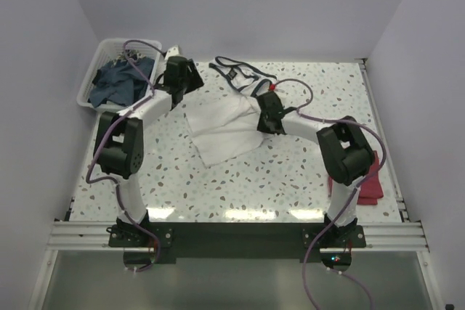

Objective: Fold and stack the tank tops
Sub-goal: Flatten the tank top out

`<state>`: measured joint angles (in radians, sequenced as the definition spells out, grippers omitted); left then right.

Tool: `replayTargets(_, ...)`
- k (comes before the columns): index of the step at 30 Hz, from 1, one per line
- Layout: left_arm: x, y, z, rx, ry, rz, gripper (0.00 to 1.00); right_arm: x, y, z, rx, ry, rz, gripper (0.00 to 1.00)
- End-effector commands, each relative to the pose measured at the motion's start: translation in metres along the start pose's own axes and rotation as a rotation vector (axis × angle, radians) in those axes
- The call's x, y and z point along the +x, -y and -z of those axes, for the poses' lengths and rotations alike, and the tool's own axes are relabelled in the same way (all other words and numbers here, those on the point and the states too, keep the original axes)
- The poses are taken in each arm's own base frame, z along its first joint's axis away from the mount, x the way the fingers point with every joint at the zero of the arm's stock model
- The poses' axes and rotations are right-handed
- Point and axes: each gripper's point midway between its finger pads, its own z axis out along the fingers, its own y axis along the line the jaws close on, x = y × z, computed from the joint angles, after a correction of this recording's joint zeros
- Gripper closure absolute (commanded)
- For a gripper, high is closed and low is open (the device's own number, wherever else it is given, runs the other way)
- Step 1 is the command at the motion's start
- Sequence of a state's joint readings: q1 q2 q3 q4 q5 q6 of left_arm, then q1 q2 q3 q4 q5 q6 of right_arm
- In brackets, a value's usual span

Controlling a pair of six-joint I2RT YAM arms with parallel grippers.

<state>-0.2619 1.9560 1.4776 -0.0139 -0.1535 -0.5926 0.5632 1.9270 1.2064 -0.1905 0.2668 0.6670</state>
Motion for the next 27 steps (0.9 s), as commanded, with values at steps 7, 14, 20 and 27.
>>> replayTargets(7, 0.058, -0.024, 0.076, -0.057, -0.033, 0.176, 0.35, -0.099, 0.083, 0.01, 0.17, 0.007, -0.03, 0.56)
replayTargets(14, 0.097, -0.017, 0.086, 0.034, -0.123, 0.067, 0.38, -0.096, 0.026, 0.061, 0.053, 0.046, 0.054, 0.47)
replayTargets(20, 0.12, -0.023, 0.074, 0.017, -0.205, -0.105, 0.4, -0.008, 0.023, 0.089, -0.025, -0.014, 0.039, 0.49)
replayTargets(27, 0.157, -0.01, 0.046, 0.152, -0.318, -0.238, 0.39, 0.051, 0.014, 0.117, -0.102, -0.047, 0.033, 0.5)
